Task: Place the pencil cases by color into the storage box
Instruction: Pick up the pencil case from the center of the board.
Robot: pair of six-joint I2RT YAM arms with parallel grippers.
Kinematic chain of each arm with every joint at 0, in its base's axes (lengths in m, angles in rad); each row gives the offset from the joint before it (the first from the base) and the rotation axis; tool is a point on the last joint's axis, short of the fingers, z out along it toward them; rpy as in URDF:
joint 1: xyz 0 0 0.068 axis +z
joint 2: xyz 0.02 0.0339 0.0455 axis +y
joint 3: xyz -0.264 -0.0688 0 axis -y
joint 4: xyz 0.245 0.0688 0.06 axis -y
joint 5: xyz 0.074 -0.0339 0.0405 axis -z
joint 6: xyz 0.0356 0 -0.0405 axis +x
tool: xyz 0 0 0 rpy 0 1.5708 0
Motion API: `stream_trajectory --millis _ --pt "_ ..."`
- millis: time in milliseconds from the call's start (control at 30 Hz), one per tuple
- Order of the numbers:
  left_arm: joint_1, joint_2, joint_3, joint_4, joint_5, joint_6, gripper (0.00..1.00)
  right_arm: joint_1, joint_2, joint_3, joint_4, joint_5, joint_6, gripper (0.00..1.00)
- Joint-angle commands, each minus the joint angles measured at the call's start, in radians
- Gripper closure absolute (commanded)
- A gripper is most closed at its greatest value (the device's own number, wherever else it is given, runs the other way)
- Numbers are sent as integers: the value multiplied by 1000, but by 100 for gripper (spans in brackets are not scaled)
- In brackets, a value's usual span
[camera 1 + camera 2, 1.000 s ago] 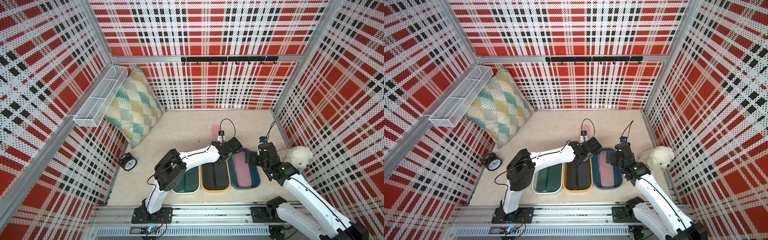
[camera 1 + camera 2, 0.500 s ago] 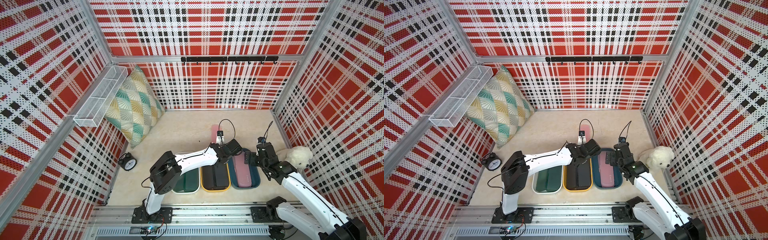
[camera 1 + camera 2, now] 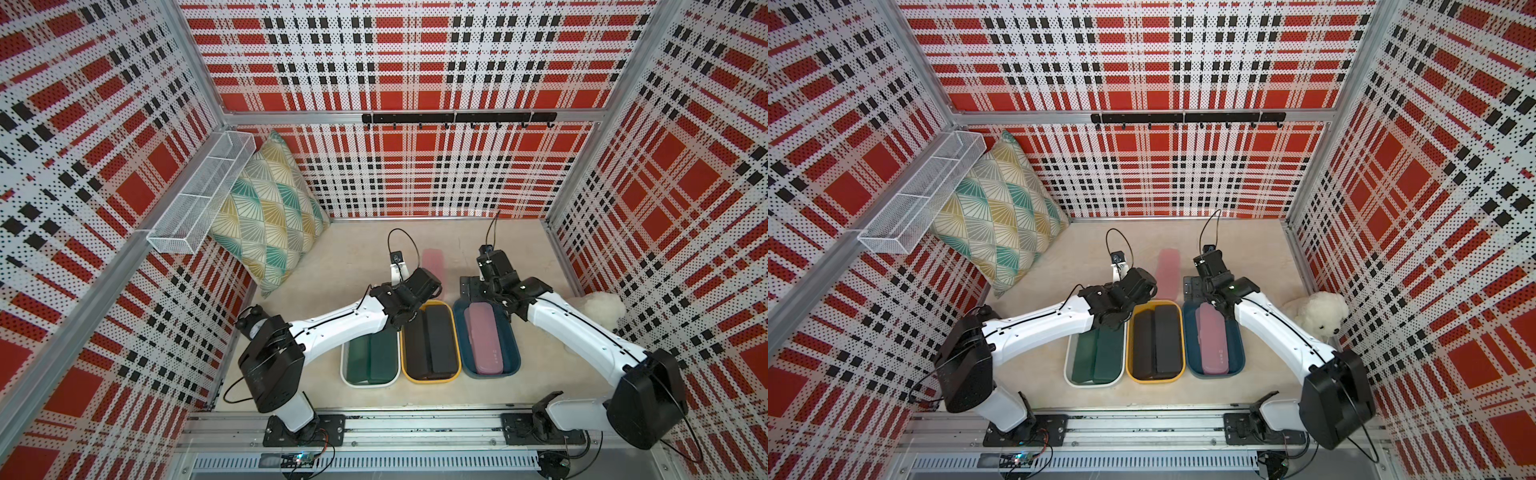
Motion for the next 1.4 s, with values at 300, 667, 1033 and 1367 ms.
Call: stream_trajectory --millis 300,667,1033,1367 --pt "118 -182 -183 232 151 131 12 68 353 324 -21 29 86 0" --pt "192 -281 -293 341 256 166 11 75 631 612 -90 37 176 0" --pt "228 -302 -324 371 331 184 11 74 820 836 -212 96 200 0" --pt "248 -304 -346 383 359 185 11 38 884 887 -238 14 146 0"
